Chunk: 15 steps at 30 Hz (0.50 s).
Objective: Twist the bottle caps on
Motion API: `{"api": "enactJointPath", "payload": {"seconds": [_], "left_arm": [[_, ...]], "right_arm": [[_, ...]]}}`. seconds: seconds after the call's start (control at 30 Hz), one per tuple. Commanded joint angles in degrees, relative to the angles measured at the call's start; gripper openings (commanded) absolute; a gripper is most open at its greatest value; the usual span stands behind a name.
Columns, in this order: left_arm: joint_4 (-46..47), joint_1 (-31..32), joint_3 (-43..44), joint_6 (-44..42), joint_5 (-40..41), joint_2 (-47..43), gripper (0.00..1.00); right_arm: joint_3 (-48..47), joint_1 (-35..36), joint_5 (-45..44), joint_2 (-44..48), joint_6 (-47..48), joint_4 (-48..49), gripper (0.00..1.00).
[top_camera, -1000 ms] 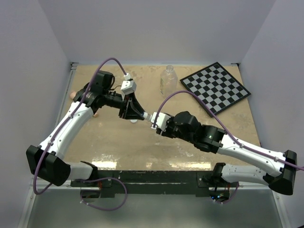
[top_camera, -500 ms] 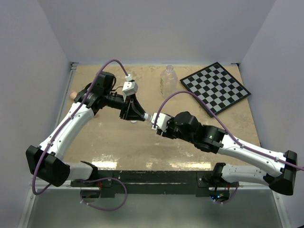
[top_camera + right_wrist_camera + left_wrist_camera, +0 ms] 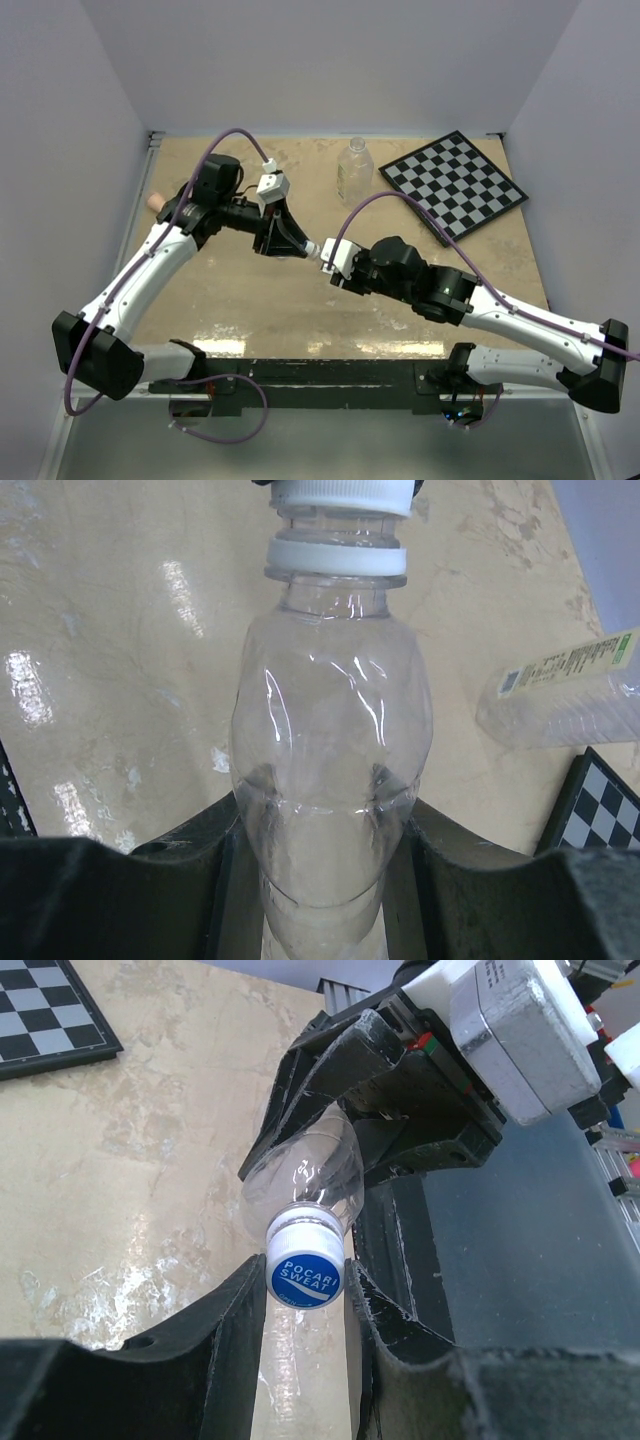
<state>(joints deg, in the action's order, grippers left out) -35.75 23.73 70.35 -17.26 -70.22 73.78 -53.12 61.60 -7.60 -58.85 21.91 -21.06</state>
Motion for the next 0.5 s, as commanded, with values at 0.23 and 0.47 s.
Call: {"api": "enactJointPath", "payload": {"seconds": [0.23, 0.47], "left_arm": [[0.9, 2.0, 1.1, 6.2, 1.0, -0.3, 0.00], [-11.6, 2.4, 6.2, -2.1, -0.2, 4.7, 0.00]], "right_arm": [[-0.3, 0.8, -3.9, 1.7, 0.2, 10.9, 0.27], [0.3, 2.6, -7.1, 1.4, 1.7, 11.6, 0.27]]}}
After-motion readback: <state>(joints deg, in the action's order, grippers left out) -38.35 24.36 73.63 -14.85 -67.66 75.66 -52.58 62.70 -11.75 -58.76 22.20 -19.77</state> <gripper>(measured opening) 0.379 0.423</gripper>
